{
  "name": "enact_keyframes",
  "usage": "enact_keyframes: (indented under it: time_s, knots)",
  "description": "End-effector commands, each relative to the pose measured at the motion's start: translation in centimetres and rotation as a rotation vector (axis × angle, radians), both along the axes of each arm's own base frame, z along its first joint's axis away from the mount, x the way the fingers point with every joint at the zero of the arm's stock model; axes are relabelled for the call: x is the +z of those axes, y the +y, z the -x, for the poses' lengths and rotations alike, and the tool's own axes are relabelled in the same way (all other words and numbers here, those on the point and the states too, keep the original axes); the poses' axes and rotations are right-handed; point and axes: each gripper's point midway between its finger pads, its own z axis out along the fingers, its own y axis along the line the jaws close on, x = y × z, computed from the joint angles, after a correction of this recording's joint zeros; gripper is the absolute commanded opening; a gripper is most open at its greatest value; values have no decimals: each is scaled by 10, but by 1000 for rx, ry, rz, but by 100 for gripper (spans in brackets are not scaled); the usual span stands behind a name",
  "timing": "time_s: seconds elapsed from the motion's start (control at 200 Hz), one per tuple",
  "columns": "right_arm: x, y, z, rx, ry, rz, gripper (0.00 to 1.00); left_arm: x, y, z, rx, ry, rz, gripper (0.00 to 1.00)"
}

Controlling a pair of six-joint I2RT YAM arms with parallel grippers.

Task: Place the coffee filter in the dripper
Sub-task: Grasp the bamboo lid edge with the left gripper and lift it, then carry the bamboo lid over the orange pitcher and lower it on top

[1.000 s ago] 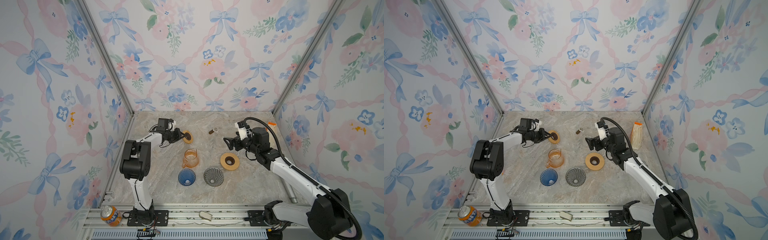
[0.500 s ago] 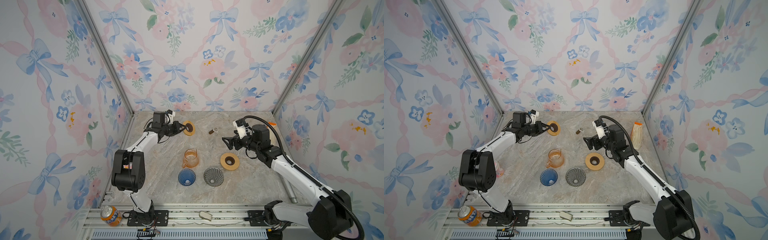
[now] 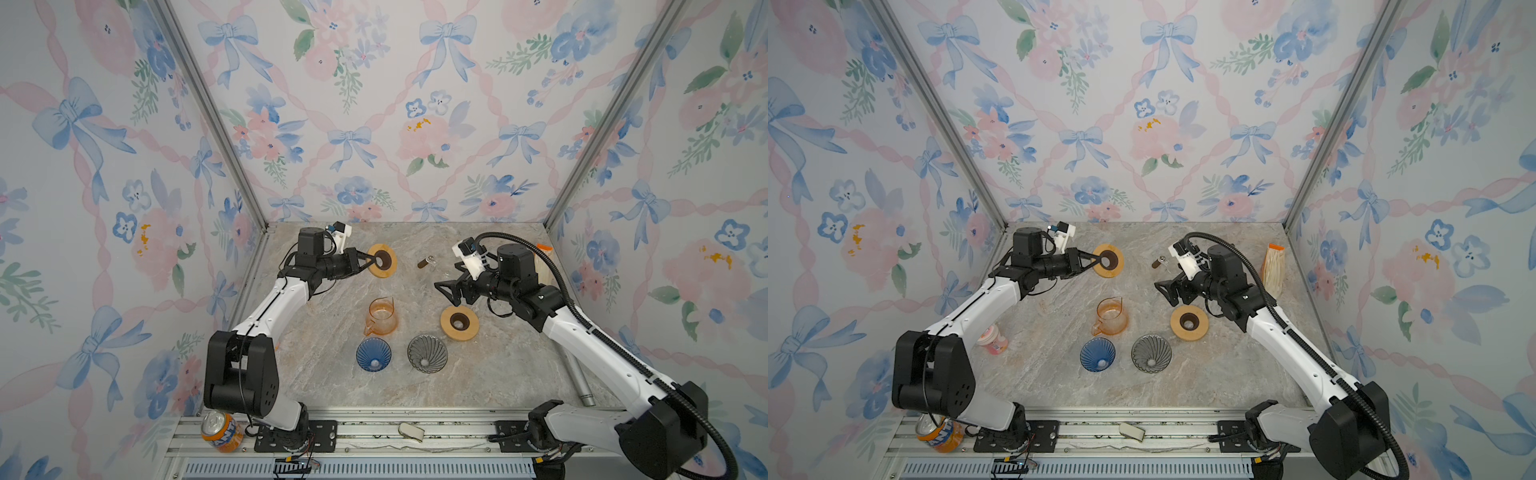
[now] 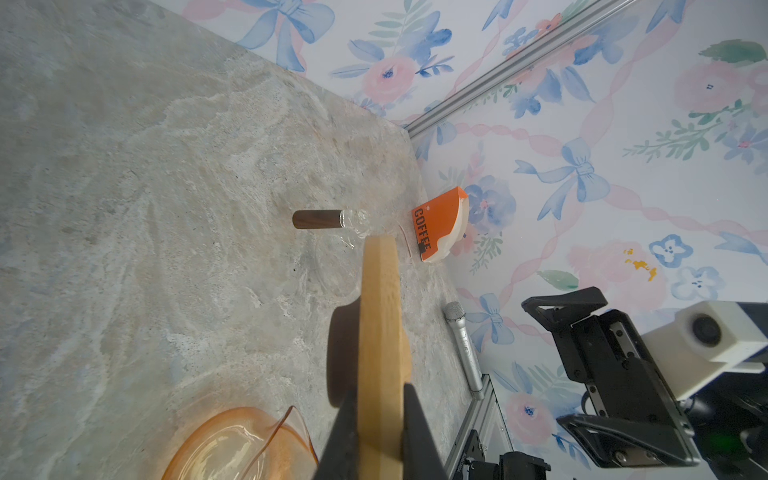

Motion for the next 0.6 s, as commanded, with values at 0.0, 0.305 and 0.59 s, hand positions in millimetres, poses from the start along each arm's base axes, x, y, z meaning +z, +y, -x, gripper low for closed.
enact_keyframes:
  time_s: [0.0, 0.305, 0.59]
  knots:
    - [-2, 6, 6, 37, 18, 22, 97, 11, -5, 23, -55, -17, 35, 0]
    - [-13, 11, 13, 60, 61, 37, 97, -5, -1, 62, -74, 3, 39, 0]
    - [-21, 18, 16, 65, 80, 27, 97, -39, -2, 79, -107, 66, 33, 0]
